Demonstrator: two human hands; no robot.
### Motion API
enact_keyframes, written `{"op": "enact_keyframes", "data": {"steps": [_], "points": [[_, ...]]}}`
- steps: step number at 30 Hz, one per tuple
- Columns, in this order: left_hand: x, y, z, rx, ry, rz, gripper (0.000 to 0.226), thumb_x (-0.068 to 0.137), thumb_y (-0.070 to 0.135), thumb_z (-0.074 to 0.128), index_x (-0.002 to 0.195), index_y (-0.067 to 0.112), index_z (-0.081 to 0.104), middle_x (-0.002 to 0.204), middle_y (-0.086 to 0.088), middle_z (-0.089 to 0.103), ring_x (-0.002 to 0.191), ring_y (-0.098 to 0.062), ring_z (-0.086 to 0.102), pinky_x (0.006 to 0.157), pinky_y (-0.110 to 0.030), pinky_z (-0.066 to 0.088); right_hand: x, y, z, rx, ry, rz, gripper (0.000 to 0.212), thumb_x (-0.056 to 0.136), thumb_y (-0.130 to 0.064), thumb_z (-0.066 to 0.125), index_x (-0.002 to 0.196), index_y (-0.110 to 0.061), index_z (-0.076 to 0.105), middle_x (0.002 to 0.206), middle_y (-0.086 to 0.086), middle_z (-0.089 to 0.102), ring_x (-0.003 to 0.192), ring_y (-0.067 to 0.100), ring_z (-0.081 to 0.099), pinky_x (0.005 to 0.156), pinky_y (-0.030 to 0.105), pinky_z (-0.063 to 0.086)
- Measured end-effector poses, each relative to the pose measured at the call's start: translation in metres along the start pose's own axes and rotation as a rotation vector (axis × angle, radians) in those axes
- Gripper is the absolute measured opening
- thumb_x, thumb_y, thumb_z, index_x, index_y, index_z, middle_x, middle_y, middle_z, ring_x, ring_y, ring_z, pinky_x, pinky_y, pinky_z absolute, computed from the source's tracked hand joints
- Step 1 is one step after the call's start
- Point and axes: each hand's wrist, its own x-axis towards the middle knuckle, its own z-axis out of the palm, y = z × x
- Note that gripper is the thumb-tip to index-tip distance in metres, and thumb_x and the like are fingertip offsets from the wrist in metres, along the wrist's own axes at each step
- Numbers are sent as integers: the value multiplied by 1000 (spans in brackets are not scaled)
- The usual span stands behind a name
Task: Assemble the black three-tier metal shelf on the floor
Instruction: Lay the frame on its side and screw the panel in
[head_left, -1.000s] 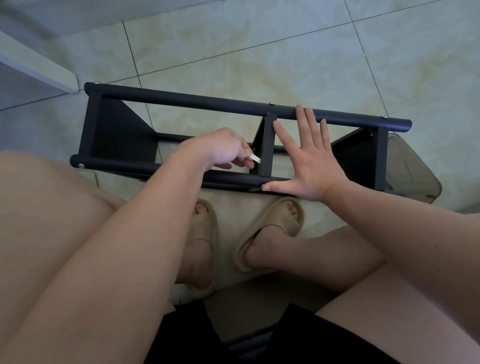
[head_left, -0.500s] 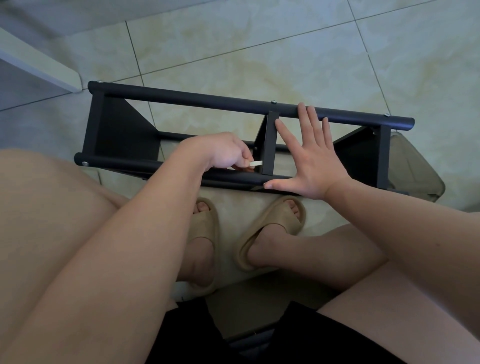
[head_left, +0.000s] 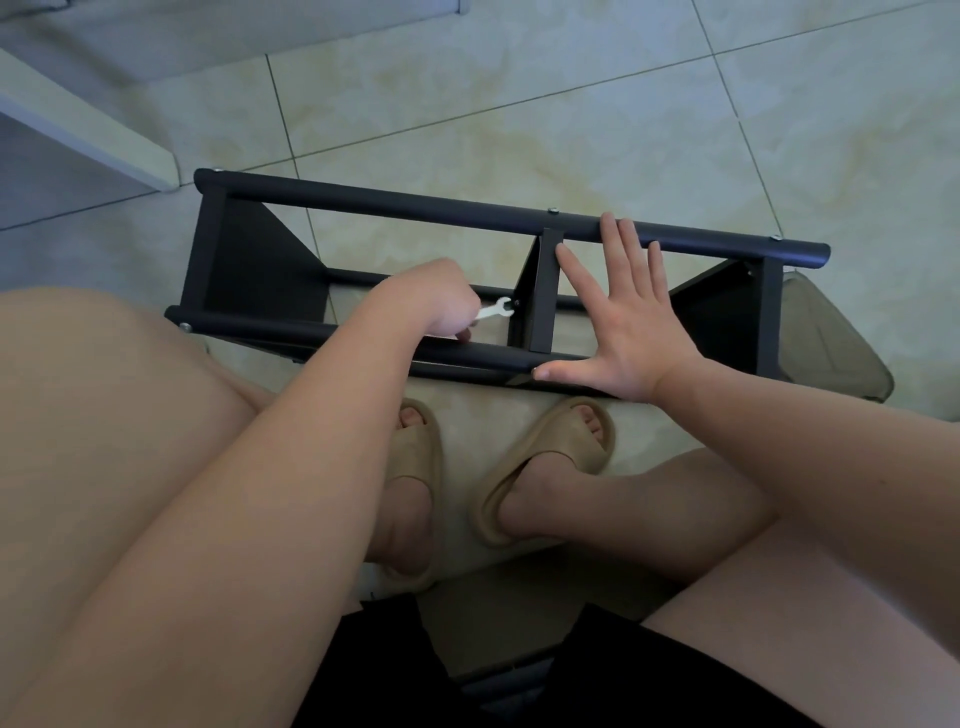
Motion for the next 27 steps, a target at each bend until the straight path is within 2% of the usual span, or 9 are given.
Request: {"op": "enact_keyframes", "data": {"steps": [3, 7, 10, 12, 16, 18, 22, 25, 27], "points": [[-4, 2, -11, -31, 81, -3, 26, 97, 11, 54, 114, 4, 72, 117, -13, 70, 109, -33, 65, 99, -44, 52, 0, 0, -3, 11, -32, 5, 128, 63, -104, 26, 163, -30, -3, 166, 18, -24, 152, 31, -29, 122, 50, -19], [-9, 16, -33, -81, 167, 77, 28, 95, 14, 53, 116, 7, 70, 114, -12, 71, 108, -30, 68, 97, -45, 54, -2, 0, -9, 39, -74, 35, 121, 65, -100, 29, 162, -36, -3, 167, 12, -24, 152, 24, -30, 122, 50, -18], [-12, 26, -57, 8, 225, 164, 29, 96, 18, 52, 117, 10, 70, 117, -10, 69, 108, -29, 65, 95, -40, 53, 6, 1, -25, 84, -69, 94, 105, 76, -89, 40, 162, -38, 5, 170, 7, -4, 156, 22, -9, 124, 51, -12], [-12, 30, -71, 73, 252, 210, 29, 98, 19, 50, 118, 10, 69, 118, -11, 67, 100, -28, 61, 90, -37, 51, 14, 9, -40, 74, -49, 100, 94, 86, -73, 50, 162, -33, 11, 167, 4, 16, 154, 24, 12, 125, 48, 1], [-3, 37, -84, 181, 220, 188, 30, 100, 8, 41, 119, 0, 64, 119, -18, 65, 99, -34, 60, 72, -37, 43, 36, 27, -68, 13, -202, 133, 75, 96, -52, 58, 159, -30, 24, 161, 0, 33, 145, 28, 33, 119, 45, 26], [5, 42, -92, 210, 227, 179, 30, 100, 7, 41, 119, 0, 63, 119, -20, 65, 105, -37, 62, 79, -41, 47, 52, 32, -76, 19, -291, 208, 69, 98, -50, 57, 158, -29, 30, 155, 3, 41, 140, 30, 41, 114, 44, 34], [28, 45, -96, 217, 161, 145, 32, 101, 13, 47, 128, 5, 63, 129, -15, 62, 118, -32, 60, 95, -37, 48, 83, 44, -80, 67, -422, 269, 45, 101, -41, 57, 142, -23, 52, 133, 5, 60, 118, 27, 55, 94, 34, 42], [42, 49, -94, 309, 9, 133, 24, 95, 7, 57, 111, 0, 74, 105, -17, 72, 93, -29, 65, 77, -32, 47, 96, 50, -81, 100, -492, 276, 35, 99, -43, 59, 127, -22, 62, 111, -1, 61, 101, 22, 55, 83, 30, 40], [52, 49, -94, 312, -33, 133, 26, 92, 2, 53, 103, -3, 76, 91, -15, 72, 80, -26, 62, 74, -32, 46, 102, 53, -81, 123, -497, 256, 30, 97, -41, 63, 119, -21, 65, 101, -4, 59, 96, 20, 56, 79, 28, 39]]}}
